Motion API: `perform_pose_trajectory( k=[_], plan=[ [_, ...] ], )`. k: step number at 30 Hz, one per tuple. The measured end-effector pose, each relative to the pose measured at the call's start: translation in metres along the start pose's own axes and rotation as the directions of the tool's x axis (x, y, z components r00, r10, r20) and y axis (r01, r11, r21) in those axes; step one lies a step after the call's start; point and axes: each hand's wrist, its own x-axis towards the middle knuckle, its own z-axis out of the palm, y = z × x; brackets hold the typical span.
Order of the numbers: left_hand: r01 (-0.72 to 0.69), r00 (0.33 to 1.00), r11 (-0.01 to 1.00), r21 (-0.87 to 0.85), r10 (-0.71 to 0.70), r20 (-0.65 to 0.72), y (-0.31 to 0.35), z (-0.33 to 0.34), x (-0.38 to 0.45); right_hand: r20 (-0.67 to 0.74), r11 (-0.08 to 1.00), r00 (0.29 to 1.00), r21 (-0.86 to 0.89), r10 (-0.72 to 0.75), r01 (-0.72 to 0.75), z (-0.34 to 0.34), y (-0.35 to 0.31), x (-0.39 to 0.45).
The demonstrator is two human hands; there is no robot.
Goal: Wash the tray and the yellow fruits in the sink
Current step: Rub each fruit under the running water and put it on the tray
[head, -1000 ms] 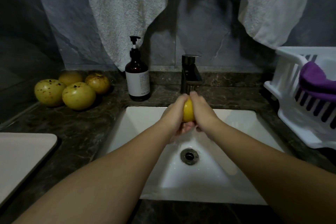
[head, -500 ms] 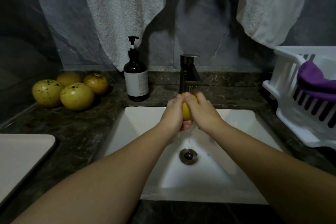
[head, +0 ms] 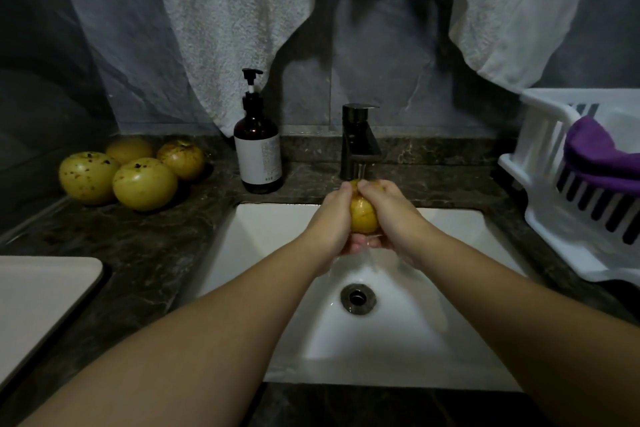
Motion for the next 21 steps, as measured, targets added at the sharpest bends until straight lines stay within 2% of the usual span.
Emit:
perform_pose_trajectory(
  k=[3,6,11,15,18,21],
  plan=[
    [0.066,0.998,0.994,-0.083,-0.067,-0.004,0.0015,0.0004,-0.0017,0.064,0.999,0.998,0.035,-0.008,0.006,-0.0007,-0.0003,0.0004],
    [0.076,0.997,0.993,-0.089,-0.075,0.016,0.0009,0.0002,-0.0012,0.103,0.992,0.995,0.119,0.019,-0.031,-0.0031,0.0018,0.0003],
    [0.039,0.999,0.995,-0.096,-0.036,0.03,0.0043,0.0009,-0.002,-0.005,0.999,1.0,0.052,0.017,-0.017,0.0029,-0.001,0.0047],
    [0.055,0.998,0.992,-0.113,-0.051,0.037,0.0047,-0.002,-0.0032,0.091,0.993,0.996,0.111,0.018,-0.028,-0.0003,-0.0022,0.0025],
    [0.02,1.0,0.995,-0.098,-0.017,0.026,0.004,0.0004,-0.0059,0.048,0.999,0.997,0.008,0.053,-0.053,-0.0015,-0.0037,0.0002],
    [0.023,1.0,0.992,-0.125,-0.022,0.012,0.0059,0.0016,-0.0066,0.064,0.998,0.998,-0.069,0.004,0.0,-0.0026,-0.0051,0.0014]
  ],
)
